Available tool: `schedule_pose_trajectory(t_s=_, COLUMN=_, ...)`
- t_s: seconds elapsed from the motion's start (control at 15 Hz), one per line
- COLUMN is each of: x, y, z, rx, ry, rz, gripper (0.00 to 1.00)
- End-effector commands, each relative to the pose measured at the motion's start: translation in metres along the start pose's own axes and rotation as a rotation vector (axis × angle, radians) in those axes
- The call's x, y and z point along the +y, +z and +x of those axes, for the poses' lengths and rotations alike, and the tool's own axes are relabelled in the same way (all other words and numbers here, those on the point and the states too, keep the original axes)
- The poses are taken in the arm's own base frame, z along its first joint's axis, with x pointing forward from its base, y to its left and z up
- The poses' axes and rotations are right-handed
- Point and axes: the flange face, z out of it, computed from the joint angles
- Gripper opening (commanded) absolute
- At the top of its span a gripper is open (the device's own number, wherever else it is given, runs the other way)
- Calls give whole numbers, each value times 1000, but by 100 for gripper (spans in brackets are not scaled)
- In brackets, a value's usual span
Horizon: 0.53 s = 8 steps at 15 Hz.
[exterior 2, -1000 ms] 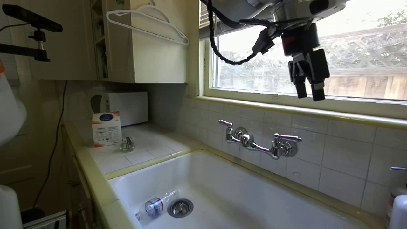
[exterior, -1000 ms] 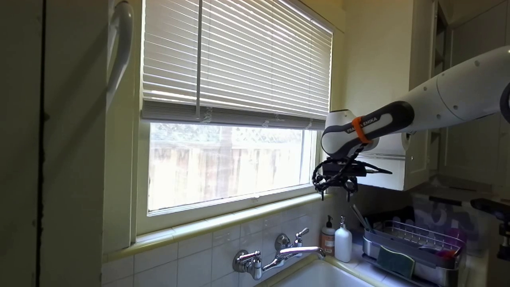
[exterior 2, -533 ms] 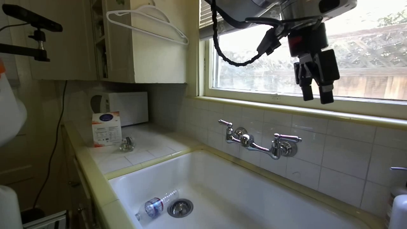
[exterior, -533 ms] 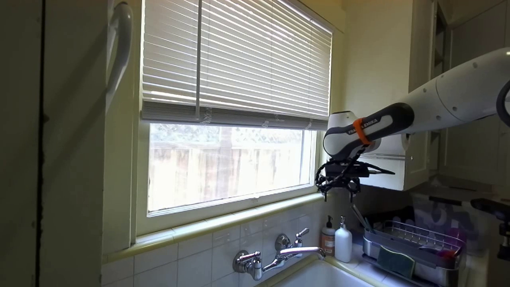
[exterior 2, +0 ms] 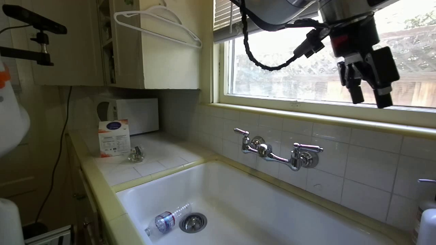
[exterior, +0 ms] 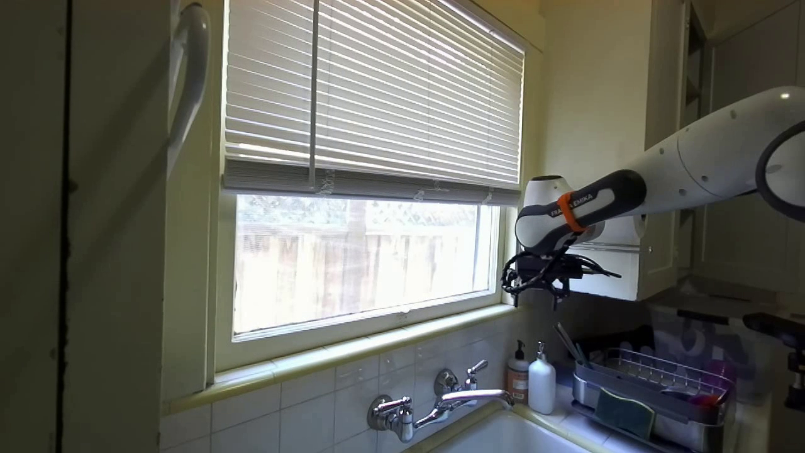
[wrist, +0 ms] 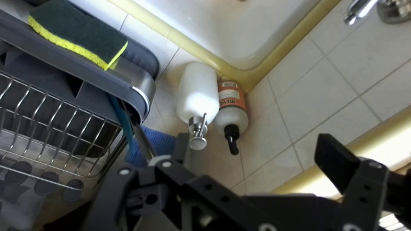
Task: Press down on the white pump bottle.
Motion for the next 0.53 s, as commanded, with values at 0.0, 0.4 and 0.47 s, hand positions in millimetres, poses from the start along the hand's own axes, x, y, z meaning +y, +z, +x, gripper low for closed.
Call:
schedule_pose_trajectory(t_s=0.0, x=23, y=19, z=38, rx=51, ry=87, rz=-35, gripper=75)
schedule_pose_trajectory(t_s=0.4, x=43, y=63, z=66, rx=122, ry=217, rz=-24, gripper=35)
schedule_pose_trajectory(t_s=0.47, x=42, y=70, z=67, rx=139, ry=233, rz=-21, gripper=26)
